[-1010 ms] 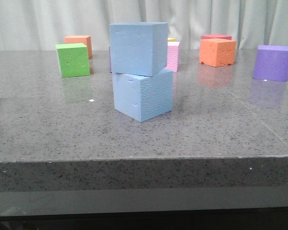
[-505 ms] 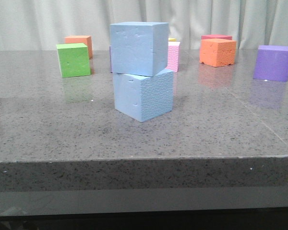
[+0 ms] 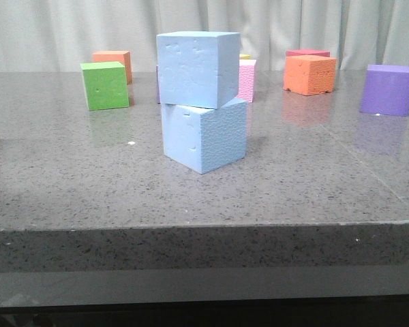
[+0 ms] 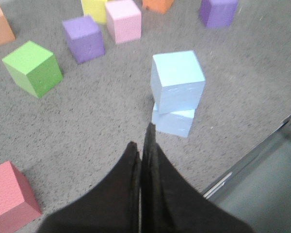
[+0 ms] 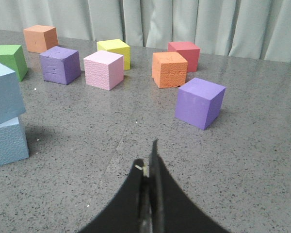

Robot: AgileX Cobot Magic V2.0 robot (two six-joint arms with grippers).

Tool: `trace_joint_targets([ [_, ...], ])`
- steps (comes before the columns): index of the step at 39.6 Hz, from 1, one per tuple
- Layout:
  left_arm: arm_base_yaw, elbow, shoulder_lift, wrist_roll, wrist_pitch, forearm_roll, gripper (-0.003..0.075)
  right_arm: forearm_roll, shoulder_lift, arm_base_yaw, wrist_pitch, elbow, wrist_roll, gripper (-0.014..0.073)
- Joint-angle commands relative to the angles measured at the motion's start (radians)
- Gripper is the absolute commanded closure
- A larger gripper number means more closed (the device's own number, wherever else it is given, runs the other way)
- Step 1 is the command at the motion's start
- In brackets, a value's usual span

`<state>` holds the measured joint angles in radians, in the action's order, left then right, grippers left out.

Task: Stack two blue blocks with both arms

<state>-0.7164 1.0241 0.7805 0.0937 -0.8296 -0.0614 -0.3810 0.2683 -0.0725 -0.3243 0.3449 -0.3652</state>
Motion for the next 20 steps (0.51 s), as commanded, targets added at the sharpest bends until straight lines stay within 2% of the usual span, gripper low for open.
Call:
trace_joint_targets([
  [1, -0.006, -0.058, -0.109, 0.011, 0.167, 0.025, 0.0741, -0.009, 0.007, 0.002, 0.070, 0.026, -0.008, 0.0662],
  [9, -0.006, -0.213, -0.294, 0.011, 0.266, 0.033, 0.0741, -0.009, 0.007, 0.002, 0.070, 0.026, -0.008, 0.0662],
  [20, -0.006, -0.292, -0.398, 0.011, 0.265, 0.033, 0.0741, -0.009, 0.007, 0.002, 0.070, 0.026, -0.008, 0.0662],
])
